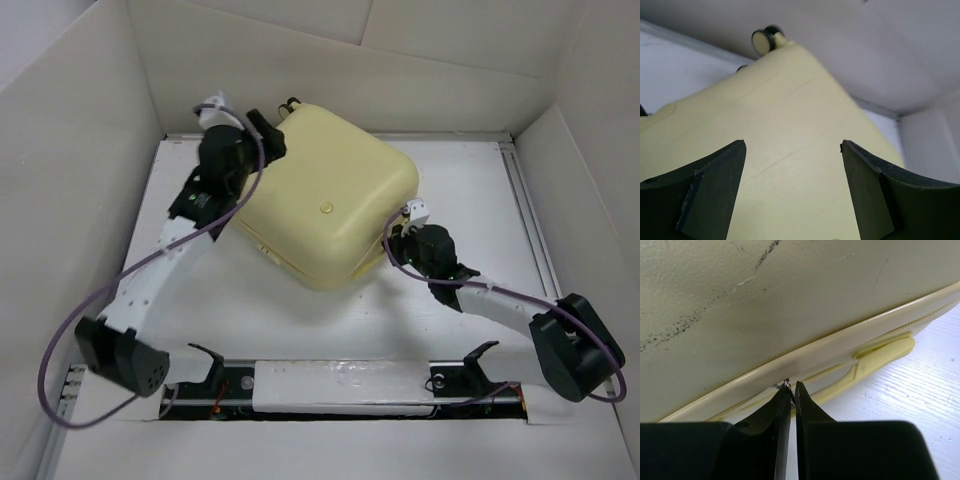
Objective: Pack the luggage
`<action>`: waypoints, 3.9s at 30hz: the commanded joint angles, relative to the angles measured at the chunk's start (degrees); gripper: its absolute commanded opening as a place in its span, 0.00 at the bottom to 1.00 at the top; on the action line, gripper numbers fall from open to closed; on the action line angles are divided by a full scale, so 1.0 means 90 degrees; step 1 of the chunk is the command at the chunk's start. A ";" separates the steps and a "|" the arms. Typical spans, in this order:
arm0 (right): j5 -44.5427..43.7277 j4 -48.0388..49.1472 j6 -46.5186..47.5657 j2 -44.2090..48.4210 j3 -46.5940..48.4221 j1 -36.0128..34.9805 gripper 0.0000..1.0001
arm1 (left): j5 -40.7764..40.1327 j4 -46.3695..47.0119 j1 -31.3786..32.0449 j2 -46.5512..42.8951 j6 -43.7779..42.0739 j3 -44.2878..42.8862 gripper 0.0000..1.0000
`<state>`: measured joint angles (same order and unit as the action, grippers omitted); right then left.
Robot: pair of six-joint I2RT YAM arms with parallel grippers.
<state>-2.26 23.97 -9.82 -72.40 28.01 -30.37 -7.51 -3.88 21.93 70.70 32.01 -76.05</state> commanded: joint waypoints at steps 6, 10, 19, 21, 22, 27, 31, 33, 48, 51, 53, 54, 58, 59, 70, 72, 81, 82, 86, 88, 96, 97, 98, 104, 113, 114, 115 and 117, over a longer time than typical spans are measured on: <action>0.0261 0.0609 -0.0110 -0.0071 0.0062 0.0229 0.00 | -0.3935 -0.2501 0.2485 0.1739 -0.0442 -0.3789 0.71; 0.0553 0.0609 -0.0110 -0.0071 0.0003 0.0366 0.00 | -0.2945 -0.0372 0.3058 -0.0678 0.0025 -0.0248 0.59; 0.0749 0.0609 -0.0110 0.0075 -0.0055 0.0367 0.00 | -0.3015 0.0410 0.4331 -0.2837 0.1941 0.4962 0.31; 0.0749 0.0541 -0.0168 0.0241 -0.0056 0.0367 0.00 | -0.2838 0.0809 0.4331 -0.2486 0.2000 0.5042 0.31; 0.0749 0.0357 -0.0168 0.0310 -0.0056 0.0367 0.00 | -0.2838 0.0889 0.4331 -0.2117 0.2000 0.5042 0.29; 0.0749 -0.0016 -0.0168 0.0749 0.0003 0.0309 0.00 | -0.2916 0.1173 0.4331 -0.1196 0.1795 0.4555 0.29; 0.0691 -0.0241 -0.0226 0.0867 0.0003 -0.0003 0.00 | -0.2780 0.1553 0.4156 -0.1039 0.1649 0.4496 0.28; 0.0438 -0.0514 -0.0295 0.1052 0.0003 -0.0257 0.00 | -0.2711 0.1680 0.4086 -0.0981 0.1648 0.4495 0.28; -0.1253 -0.0934 -0.2668 0.1776 -0.0457 -0.4056 0.00 | -0.1785 0.2637 0.4028 -0.0131 0.1648 0.4143 0.27; -0.1126 -0.0866 -0.2668 0.1212 0.0031 -0.4418 0.00 | -0.1559 0.2843 0.4028 0.0026 0.1727 0.4017 0.27; -0.1358 -0.1061 -0.2610 0.0956 0.0392 -0.4730 0.00 | -0.1354 0.2921 0.4028 0.0093 0.1794 0.3890 0.27; -0.1495 -0.1061 -0.2668 0.0790 0.0394 -0.4828 0.00 | -0.1266 0.2921 0.4028 0.0094 0.1795 0.3890 0.27; -0.2052 -0.1061 -0.3009 0.0807 0.0394 -0.4897 0.00 | -0.0905 0.2980 0.4028 -0.0140 0.1853 0.3831 0.26; -0.2218 -0.1061 -0.3126 0.0886 0.0278 -0.4897 0.00 | -0.0807 0.2980 0.4028 -0.0218 0.1854 0.3831 0.26; -0.2844 -0.1725 -0.3186 0.1707 0.0130 -0.4897 0.00 | -0.1372 0.1410 0.3678 -0.1945 0.1854 0.3675 1.00; -0.2786 -0.1784 -0.3186 0.1707 0.0189 -0.4897 0.00 | -0.1305 0.1116 0.3063 -0.2239 0.1796 0.3675 1.00; -0.2542 -0.1970 -0.3244 0.1824 0.0062 -0.4897 0.00 | 0.2383 0.1230 -0.1993 -0.1577 0.1950 0.3371 1.00; -0.2542 -0.1970 -0.3244 0.1882 0.0062 -0.4897 0.00 | 0.2696 0.1358 -0.2674 -0.1363 0.2058 0.3372 1.00; -0.2542 -0.1970 -0.3244 0.1999 -0.0074 -0.4897 0.00 | 0.3139 0.1369 -0.3218 -0.0620 0.2117 0.2982 1.00; -0.2542 -0.2028 -0.3244 0.2000 -0.0075 -0.4897 0.00 | 0.3139 0.1369 -0.3277 -0.0376 0.2029 0.2728 1.00; -0.2356 -0.2087 -0.3244 0.2205 -0.0192 -0.4897 0.00 | 0.3938 0.1992 -0.3823 0.0834 0.2225 0.2503 1.00; -0.2356 -0.2087 -0.3244 0.2282 -0.0192 -0.4897 0.00 | 0.4230 0.2129 -0.3930 0.0962 0.2312 0.2503 1.00; -0.2298 -0.2087 -0.3244 0.2283 -0.0192 -0.4897 0.00 | 0.4339 0.2217 -0.3931 0.1089 0.2371 0.2416 1.00; -0.2229 -0.2087 -0.3244 0.2410 -0.0319 -0.4897 0.00 | 0.4769 0.2784 -0.3931 0.1735 0.2644 0.2307 1.00; -0.2307 -0.2155 -0.3458 0.2546 -0.0378 -0.4897 0.39 | 0.5043 0.3848 -0.3795 0.2115 0.3328 0.2512 0.91; -0.2307 -0.2232 -0.3459 0.2547 -0.0378 -0.4897 0.48 | 0.5043 0.3917 -0.3794 0.2116 0.3425 0.2513 0.87; -0.2307 -0.2311 -0.3459 0.2624 -0.0378 -0.4897 0.55 | 0.5043 0.3995 -0.3717 0.2116 0.3503 0.2580 0.81; -0.2521 -0.2748 -0.3527 0.2721 -0.0212 -0.4897 0.64 | 0.5043 0.4170 -0.3716 0.2116 0.3621 0.2658 0.66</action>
<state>-24.97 2.37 -40.18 -49.80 24.58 -74.02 35.48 25.43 -12.45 90.41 61.54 -52.64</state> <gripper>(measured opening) 0.614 0.696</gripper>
